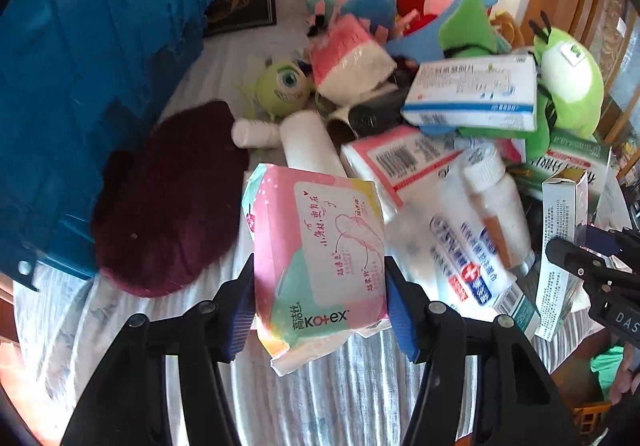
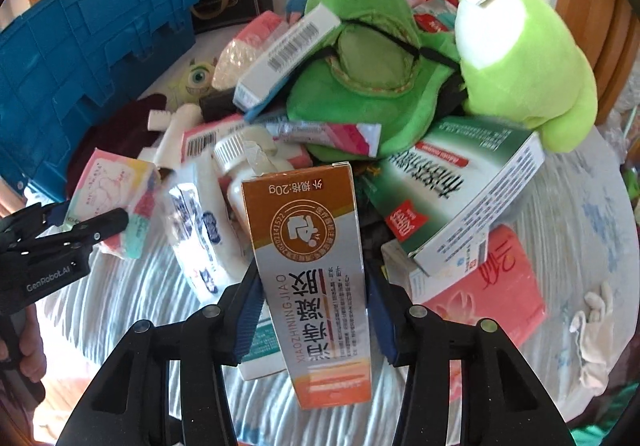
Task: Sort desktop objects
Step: 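Grasp the pink Kotex pad pack with the left tool while the right tool grasps the orange ointment box, then carry both items over the crate and open both tools to drop them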
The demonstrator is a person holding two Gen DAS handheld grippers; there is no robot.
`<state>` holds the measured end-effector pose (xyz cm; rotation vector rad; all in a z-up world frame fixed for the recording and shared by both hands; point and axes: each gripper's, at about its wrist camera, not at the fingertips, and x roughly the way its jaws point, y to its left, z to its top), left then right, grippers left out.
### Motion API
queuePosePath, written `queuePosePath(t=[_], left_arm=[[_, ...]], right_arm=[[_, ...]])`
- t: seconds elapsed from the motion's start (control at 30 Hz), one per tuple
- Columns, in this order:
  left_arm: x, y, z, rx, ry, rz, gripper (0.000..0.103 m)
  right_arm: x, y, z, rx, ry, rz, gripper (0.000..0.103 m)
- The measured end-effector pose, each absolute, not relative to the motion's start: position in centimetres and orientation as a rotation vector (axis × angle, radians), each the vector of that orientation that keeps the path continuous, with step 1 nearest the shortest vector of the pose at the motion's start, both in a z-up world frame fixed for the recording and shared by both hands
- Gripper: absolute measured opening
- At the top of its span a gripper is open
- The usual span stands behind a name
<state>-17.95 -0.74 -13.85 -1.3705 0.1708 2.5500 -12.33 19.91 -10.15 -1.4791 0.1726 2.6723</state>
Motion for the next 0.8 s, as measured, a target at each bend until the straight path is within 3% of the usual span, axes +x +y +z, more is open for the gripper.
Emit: queuePosePath(t=[0.43, 0.8], left_arm=[[-16.9, -2.8, -4.3, -0.946, 0.216, 2.766, 0.057], [-17.6, -7.6, 3.3, -0.651, 0.198, 2.852, 0.057]], right_arm=[[-13.5, 18.2, -1.5, -1.167, 0.164, 2.840, 0.047], [-16.9, 11.3, 8.1, -0.856, 0.111, 3.004, 0.047]])
